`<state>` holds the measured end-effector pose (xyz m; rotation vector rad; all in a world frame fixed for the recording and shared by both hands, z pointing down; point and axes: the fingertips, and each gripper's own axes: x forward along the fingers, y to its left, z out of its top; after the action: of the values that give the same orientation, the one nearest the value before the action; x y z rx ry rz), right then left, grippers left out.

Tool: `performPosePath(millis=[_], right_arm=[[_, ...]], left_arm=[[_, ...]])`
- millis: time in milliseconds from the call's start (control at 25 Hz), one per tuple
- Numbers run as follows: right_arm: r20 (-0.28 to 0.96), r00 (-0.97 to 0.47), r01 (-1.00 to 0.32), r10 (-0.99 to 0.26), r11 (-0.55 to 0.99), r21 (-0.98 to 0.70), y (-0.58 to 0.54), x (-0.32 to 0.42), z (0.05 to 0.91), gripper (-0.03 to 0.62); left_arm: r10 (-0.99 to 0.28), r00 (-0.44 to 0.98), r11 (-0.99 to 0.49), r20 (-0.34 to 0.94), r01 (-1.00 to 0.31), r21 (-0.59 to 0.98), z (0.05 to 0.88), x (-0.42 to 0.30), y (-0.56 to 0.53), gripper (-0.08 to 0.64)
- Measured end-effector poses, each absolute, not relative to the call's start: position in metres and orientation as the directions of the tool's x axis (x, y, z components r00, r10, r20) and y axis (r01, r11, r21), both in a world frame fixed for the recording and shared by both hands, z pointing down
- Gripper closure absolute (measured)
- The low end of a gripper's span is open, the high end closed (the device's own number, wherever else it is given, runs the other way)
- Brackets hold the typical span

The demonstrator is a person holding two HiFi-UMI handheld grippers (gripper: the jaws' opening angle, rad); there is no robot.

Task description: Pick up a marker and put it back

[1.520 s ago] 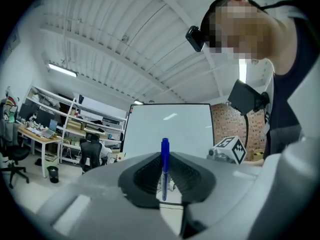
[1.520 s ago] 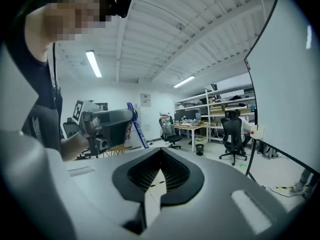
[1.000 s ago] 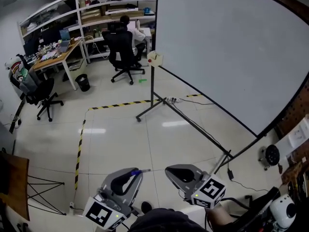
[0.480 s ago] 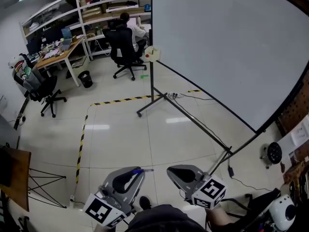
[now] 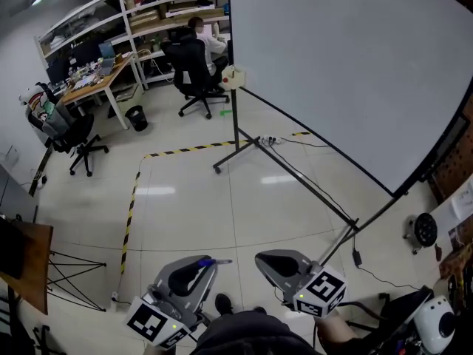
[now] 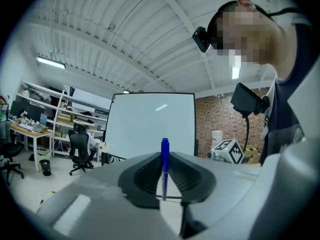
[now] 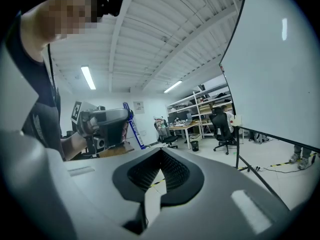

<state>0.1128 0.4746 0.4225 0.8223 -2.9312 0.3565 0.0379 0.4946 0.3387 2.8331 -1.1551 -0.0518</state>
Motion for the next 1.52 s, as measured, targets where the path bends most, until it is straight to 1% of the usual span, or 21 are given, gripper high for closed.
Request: performPosePath(millis=[160,640,840,1040,1280,1520], right_arm=[[0.127,-0.852,-0.524,-0.509,0.826,-0.206,0.481,0.123,0.424,0.592],[0.107,-0.860,-0.510,-0.499,0.830,-0.227,0.481,0.142,0.422,0.592],[0.081,-0.869,-0.494,-0.488,0.844,-0.208,0.466,0.140,0.413,0.592],[0.064,-0.863,-0.503,-0.501,0.841,-0.197,0.446,0.143,0.400,0.592],[0.090,-0.851,-0.525,-0.517,0.829,-0.192,0.405,0.130,0.405,0.592],[0.130,-0.836,-0.548,-0.532,0.817,-0.180,0.349,0.095,0.413,0.592]], left_arm=[[-0.690,0.724,-0.722,0.019,-0.689,0.065,0.340,0.051,0.500,0.512],[-0.726,0.688,-0.688,-0.010,-0.726,0.028,0.319,0.063,0.492,0.512],[-0.756,0.653,-0.654,-0.045,-0.757,0.001,0.305,0.049,0.477,0.512],[-0.758,0.647,-0.648,-0.079,-0.761,-0.009,0.296,0.041,0.457,0.512],[-0.751,0.653,-0.656,-0.093,-0.755,-0.002,0.301,0.024,0.417,0.512],[-0.741,0.665,-0.669,-0.092,-0.743,0.024,0.313,-0.010,0.358,0.512]])
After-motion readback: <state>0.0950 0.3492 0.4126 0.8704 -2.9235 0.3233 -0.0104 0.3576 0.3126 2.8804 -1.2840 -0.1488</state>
